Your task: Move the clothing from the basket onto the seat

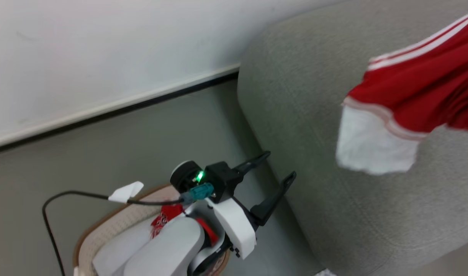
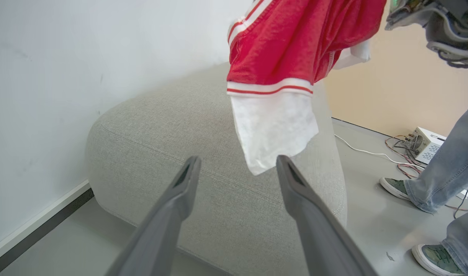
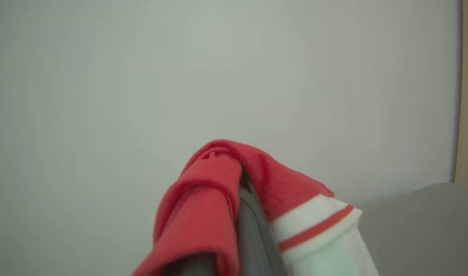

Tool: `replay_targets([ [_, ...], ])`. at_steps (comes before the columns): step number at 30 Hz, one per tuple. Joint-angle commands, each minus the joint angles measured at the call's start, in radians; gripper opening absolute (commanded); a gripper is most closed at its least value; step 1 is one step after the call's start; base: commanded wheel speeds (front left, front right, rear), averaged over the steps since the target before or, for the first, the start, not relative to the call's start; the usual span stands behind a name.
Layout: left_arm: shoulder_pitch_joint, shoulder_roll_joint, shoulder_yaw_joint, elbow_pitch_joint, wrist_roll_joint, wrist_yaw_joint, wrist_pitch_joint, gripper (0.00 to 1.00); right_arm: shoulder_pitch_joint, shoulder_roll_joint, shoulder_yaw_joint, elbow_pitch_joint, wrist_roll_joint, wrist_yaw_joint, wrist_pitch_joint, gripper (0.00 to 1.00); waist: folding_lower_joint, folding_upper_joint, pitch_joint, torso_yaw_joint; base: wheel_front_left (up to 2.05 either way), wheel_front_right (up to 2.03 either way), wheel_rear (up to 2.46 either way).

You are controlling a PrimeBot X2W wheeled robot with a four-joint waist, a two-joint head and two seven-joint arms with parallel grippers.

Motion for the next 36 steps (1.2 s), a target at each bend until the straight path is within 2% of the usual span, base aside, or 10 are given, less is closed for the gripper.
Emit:
replay_targets([
  [1,-0.015,0.010,0.001,-0.007,0.007,-0.003,0.005,1.00,-0.037,-0.008,-0.007,0.009,0.035,-0.002,0.000,0.00,-0.0002,-0.0001,0.066,0.045,0.00,0.00,0.00],
  [7,-0.070,0.023,0.001,-0.035,0.023,-0.005,0.025,1.00,-0.217,-0.106,-0.039,0.095,0.155,-0.002,0.000,0.00,-0.0002,-0.0001,0.200,0.117,0.00,0.00,0.00],
  [14,-0.133,0.032,-0.002,-0.059,0.049,-0.006,0.037,1.00,-0.410,-0.255,-0.080,0.253,0.179,-0.002,0.005,0.00,-0.0002,-0.0001,0.335,0.201,0.00,0.00,0.00],
  [21,-0.170,0.028,-0.002,-0.062,0.055,-0.002,0.025,1.00,-0.521,-0.339,-0.075,0.429,0.159,-0.002,0.050,0.00,-0.0002,-0.0001,0.417,0.264,0.00,0.00,0.00],
  [25,-0.179,0.027,-0.011,-0.048,0.062,-0.004,0.014,1.00,-0.531,-0.342,-0.045,0.538,0.177,-0.002,0.109,0.00,-0.0002,-0.0001,0.439,0.283,0.00,0.00,0.00],
  [30,-0.177,0.020,-0.013,-0.021,0.050,-0.005,-0.007,1.00,-0.492,-0.326,0.043,0.625,0.180,-0.002,0.223,0.00,-0.0002,-0.0001,0.429,0.288,0.00,0.00,0.00],
  [35,-0.173,0.010,-0.002,-0.001,0.022,-0.003,-0.023,1.00,-0.444,-0.311,0.124,0.665,0.239,-0.002,0.406,0.00,-0.0002,-0.0001,0.401,0.284,0.00,0.00,0.00],
  [36,-0.174,0.009,0.000,0.000,0.020,-0.002,-0.023,1.00,-0.441,-0.315,0.131,0.669,0.253,-0.002,0.438,0.13,-0.0002,-0.0001,0.395,0.283,0.00,0.00,0.00],
])
